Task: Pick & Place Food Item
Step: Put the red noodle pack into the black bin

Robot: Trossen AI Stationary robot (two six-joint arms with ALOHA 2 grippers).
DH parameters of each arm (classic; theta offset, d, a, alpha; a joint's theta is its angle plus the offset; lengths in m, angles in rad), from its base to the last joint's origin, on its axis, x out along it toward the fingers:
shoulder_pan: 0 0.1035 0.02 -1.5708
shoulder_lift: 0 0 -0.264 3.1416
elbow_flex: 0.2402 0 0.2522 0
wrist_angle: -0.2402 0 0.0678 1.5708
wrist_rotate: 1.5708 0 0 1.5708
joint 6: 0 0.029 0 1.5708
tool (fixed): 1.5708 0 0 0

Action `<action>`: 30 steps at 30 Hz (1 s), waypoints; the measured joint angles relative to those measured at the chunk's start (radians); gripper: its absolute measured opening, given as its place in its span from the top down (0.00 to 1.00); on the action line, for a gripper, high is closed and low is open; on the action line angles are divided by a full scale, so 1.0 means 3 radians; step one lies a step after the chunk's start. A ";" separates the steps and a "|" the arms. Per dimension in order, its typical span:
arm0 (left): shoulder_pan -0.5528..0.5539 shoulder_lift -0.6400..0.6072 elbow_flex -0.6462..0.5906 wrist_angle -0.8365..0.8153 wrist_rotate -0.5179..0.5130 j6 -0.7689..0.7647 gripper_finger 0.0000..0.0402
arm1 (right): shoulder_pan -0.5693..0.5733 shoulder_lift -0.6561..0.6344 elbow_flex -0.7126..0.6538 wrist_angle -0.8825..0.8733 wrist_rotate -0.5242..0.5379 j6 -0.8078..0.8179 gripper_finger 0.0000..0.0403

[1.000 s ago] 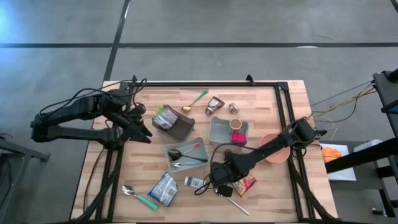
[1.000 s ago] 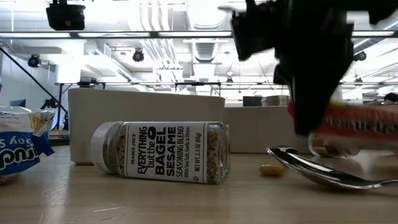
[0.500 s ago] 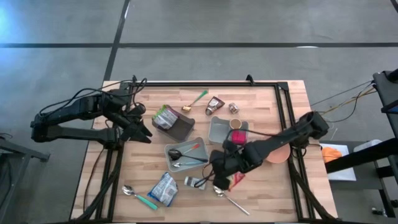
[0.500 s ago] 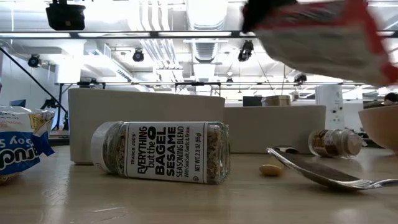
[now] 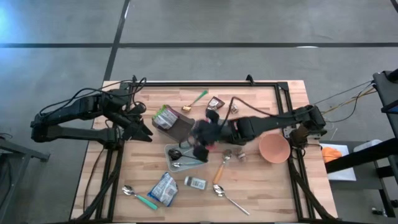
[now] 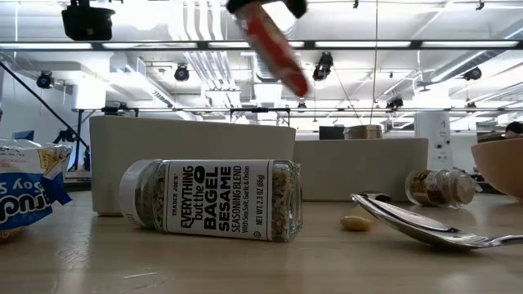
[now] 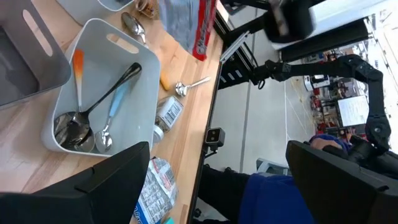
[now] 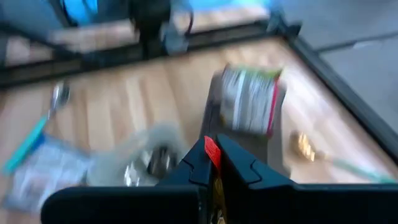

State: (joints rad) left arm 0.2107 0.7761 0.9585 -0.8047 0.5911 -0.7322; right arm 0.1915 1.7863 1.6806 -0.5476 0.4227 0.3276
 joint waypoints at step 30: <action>-0.0003 0.0904 0.0018 0.1006 -0.1035 -0.0530 0.05 | -0.0431 0.0000 0.0001 0.0747 0.0615 0.0196 0.98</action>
State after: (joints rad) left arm 0.2097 1.0473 0.9638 -0.5029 0.2806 -0.8912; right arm 0.0621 1.7863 1.6810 -0.3236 0.6071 0.3865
